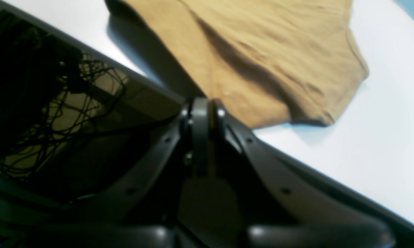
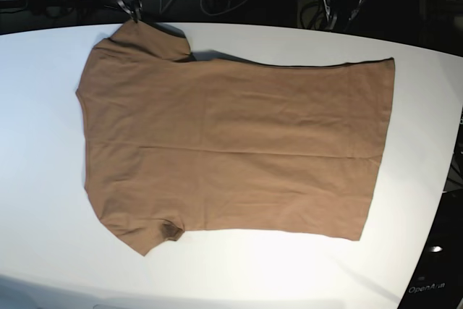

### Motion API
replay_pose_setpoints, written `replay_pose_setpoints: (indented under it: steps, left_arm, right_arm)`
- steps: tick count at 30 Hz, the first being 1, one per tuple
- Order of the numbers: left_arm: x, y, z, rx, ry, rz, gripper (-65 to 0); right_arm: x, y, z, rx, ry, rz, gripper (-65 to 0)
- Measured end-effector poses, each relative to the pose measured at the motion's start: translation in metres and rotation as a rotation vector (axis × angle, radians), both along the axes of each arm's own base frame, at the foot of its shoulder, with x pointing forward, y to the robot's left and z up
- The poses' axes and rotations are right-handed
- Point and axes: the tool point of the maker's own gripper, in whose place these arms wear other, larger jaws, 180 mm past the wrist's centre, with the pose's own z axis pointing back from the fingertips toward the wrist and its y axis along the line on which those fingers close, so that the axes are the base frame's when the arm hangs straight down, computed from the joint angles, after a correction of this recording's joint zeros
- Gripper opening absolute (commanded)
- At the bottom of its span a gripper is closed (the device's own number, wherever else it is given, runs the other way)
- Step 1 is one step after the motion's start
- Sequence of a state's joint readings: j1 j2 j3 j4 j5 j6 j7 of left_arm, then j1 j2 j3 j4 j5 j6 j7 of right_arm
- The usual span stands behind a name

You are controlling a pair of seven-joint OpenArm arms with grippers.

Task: Fold the T-shirt properly
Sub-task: 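Lower the right gripper to the shirt shoulder corner near the collar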

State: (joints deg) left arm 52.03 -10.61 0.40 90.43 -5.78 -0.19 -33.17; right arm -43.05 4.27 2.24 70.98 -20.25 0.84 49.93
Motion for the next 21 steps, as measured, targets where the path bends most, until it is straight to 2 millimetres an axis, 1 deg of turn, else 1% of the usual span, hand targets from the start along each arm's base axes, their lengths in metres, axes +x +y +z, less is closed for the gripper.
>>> replay_pose_setpoints:
  steps: [14, 16, 21]
  left_arm:
    - [-0.003, 0.0, -0.002, 0.001, 0.01, 0.001, -48.4]
    - [-0.003, 0.0, -0.002, 0.001, 0.01, 0.001, -48.4]
    - [-0.003, 0.0, -0.002, 0.001, 0.01, 0.001, -48.4]
  right_arm:
    - [-0.002, 0.0, 0.002, 0.001, -0.001, 0.002, -64.3]
    - [-0.003, 0.001, 0.004, 0.0, -0.004, 0.005, -64.3]
    - [0.004, 0.002, 0.012, -0.002, -0.034, 0.01, -64.3]
